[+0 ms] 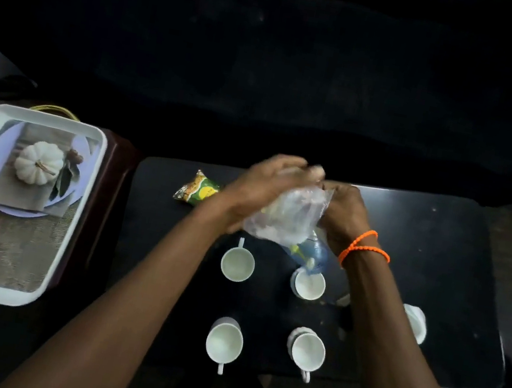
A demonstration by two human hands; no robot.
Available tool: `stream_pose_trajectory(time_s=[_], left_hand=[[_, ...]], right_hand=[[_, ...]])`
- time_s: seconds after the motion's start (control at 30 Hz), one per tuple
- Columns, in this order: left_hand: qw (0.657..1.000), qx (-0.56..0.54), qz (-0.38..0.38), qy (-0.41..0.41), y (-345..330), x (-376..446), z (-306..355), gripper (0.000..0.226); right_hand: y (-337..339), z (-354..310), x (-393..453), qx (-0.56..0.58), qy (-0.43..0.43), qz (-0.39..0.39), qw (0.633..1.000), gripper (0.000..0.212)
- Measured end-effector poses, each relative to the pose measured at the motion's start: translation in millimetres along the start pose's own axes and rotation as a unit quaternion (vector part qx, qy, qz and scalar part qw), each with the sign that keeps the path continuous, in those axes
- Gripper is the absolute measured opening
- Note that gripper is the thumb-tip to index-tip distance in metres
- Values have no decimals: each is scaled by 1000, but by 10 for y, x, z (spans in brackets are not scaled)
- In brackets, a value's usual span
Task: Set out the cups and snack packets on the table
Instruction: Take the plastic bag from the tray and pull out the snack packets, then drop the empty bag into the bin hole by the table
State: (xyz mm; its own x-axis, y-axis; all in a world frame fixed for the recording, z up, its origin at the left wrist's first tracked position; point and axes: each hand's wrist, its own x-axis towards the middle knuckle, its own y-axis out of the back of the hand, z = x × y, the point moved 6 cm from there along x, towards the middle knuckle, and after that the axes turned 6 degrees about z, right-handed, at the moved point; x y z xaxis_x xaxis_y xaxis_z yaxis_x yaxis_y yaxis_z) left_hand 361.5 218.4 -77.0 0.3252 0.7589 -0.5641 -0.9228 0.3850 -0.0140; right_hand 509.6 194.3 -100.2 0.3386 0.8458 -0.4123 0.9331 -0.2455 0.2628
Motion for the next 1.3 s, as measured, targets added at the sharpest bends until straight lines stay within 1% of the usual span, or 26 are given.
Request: stream_pose_trajectory(time_s=[0.07, 0.13, 0.17, 0.23, 0.27, 0.3, 0.33, 0.37, 0.4, 0.43, 0.47, 0.5, 0.53, 0.57, 0.63, 0.67, 0.73, 0.77, 0.83, 0.9, 0.97, 1.0, 1.07, 1.2, 1.27, 1.3], left_hand=[[998, 51, -36, -20, -322, 60, -89, 60], [996, 66, -28, -48, -497, 139, -141, 58], [995, 75, -16, -60, -564, 173, -145, 56], [994, 73, 31, -72, -660, 259, -178, 52], [995, 49, 62, -65, -712, 290, -209, 47], [994, 24, 96, -50, -766, 319, -263, 40], [989, 18, 138, -39, -819, 317, -294, 34], [982, 29, 182, -32, -865, 308, -309, 28], [976, 37, 214, -25, -918, 297, -316, 24], [974, 29, 225, -13, -991, 306, -336, 23], [978, -1, 209, 13, -1102, 326, -361, 25], [985, -59, 155, 52, -1281, 340, -395, 32], [984, -136, 72, 95, -1512, 326, -425, 41], [970, -203, -9, 131, -1741, 275, -437, 48], [935, -268, -144, 180, -2126, 121, -436, 65], [922, -277, -194, 190, -2265, 58, -433, 72], [908, -261, -265, 193, -2491, -18, -421, 78], [909, -239, -281, 194, -2602, -49, -406, 76], [932, -149, -273, 185, -2856, -67, -397, 62], [955, -34, -231, 185, -3167, -72, -410, 46], [956, 29, -202, 209, -3523, -116, -468, 40], [953, 45, -205, 221, -3708, -149, -494, 40], [946, 61, -216, 234, -4053, -223, -546, 39], [952, 92, -216, 196, -4390, -255, -640, 53], [960, 98, -200, 172, -4408, -181, -679, 46], [964, 96, -186, 166, -4400, -132, -709, 41]], right_hand=[[189, 82, -6, 41, -54, 55, 996, 9], [351, 198, -74, 146, -118, 80, 979, 15], [394, 222, -131, 214, -139, 59, 965, 16], [462, 232, -261, 351, -169, -20, 921, 26], [542, 231, -317, 406, -165, -49, 897, 31], [649, 215, -381, 434, -147, -61, 887, 34], [773, 197, -453, 423, -121, -57, 896, 37], [896, 173, -529, 365, -85, -50, 926, 40], [992, 155, -606, 274, -47, -48, 959, 45], [1063, 154, -680, 174, -18, -56, 983, 53], [1121, 178, -740, 91, -2, -69, 993, 65], [1179, 208, -778, 33, 6, -77, 996, 82], [1242, 223, -793, -6, 14, -71, 997, 97], [1324, 225, -794, -37, 27, -52, 998, 107], [1542, 235, -768, -97, 63, -16, 993, 109], [1679, 258, -749, -123, 83, 3, 989, 100], [2055, 349, -736, -170, 127, 89, 973, 68], [2264, 429, -761, -180, 136, 141, 964, 54], [2593, 648, -846, -180, 129, 209, 953, 39], [2778, 873, -957, -169, 117, 250, 946, 37], [2926, 1124, -1116, -141, 105, 302, 937, 42], [3021, 1251, -1207, -131, 99, 336, 927, 45], [3280, 1512, -1411, -126, 82, 417, 896, 48], [4037, 1964, -1786, -189, 69, 567, 799, 50], [4406, 2240, -1848, -230, 31, 589, 774, 48], [4561, 2392, -1837, -247, 3, 584, 773, 49]])
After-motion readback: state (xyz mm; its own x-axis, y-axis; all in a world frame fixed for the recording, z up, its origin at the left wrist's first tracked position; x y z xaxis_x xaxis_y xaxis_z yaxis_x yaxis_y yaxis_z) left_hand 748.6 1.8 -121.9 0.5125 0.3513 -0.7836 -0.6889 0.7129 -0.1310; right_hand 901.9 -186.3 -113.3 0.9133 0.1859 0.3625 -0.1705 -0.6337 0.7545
